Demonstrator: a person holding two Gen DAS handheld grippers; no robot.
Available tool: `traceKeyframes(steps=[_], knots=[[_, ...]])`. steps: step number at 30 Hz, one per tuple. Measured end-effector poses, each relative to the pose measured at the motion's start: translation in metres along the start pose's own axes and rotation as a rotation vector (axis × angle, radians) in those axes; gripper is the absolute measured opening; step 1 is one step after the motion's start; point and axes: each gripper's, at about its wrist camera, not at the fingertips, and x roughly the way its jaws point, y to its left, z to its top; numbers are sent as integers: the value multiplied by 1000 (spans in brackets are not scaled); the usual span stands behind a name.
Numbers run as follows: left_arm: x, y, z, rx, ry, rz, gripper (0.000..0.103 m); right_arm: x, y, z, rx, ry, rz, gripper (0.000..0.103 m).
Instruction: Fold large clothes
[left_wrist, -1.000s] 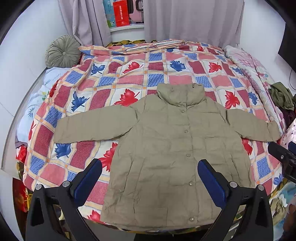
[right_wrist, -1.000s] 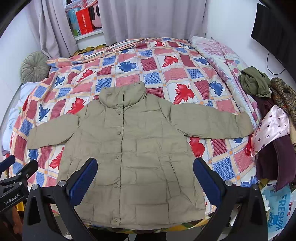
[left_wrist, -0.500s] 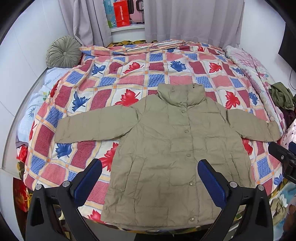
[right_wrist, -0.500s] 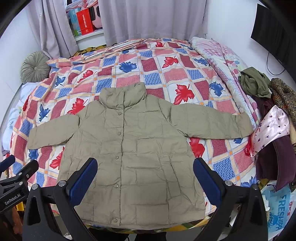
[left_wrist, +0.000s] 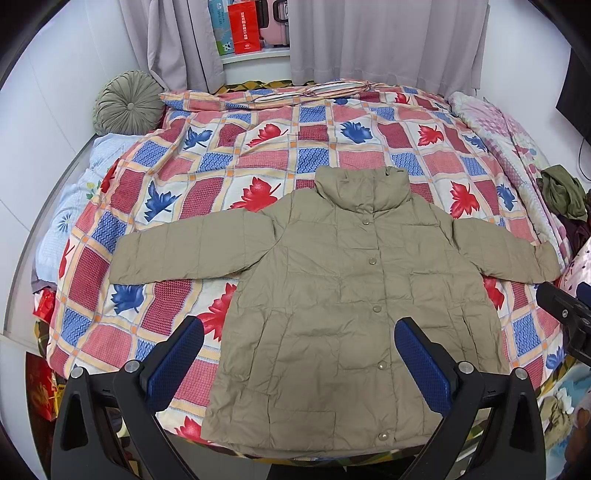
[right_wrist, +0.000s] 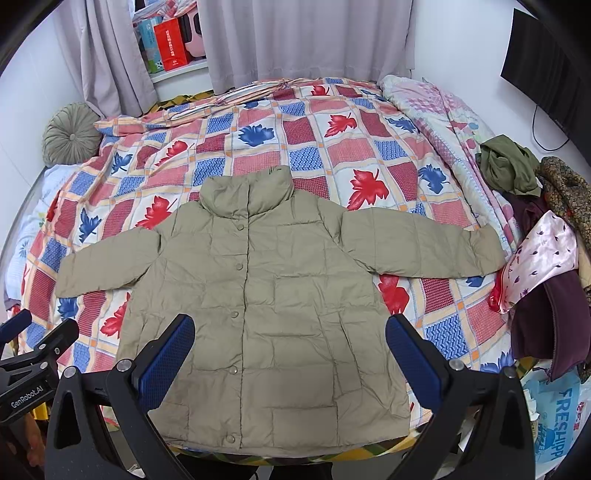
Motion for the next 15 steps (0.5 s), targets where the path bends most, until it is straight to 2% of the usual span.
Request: traceKeyframes(steps=[15], knots=[[1, -1, -1, 1, 0, 2, 103, 0, -1, -1, 0, -2, 1, 103]])
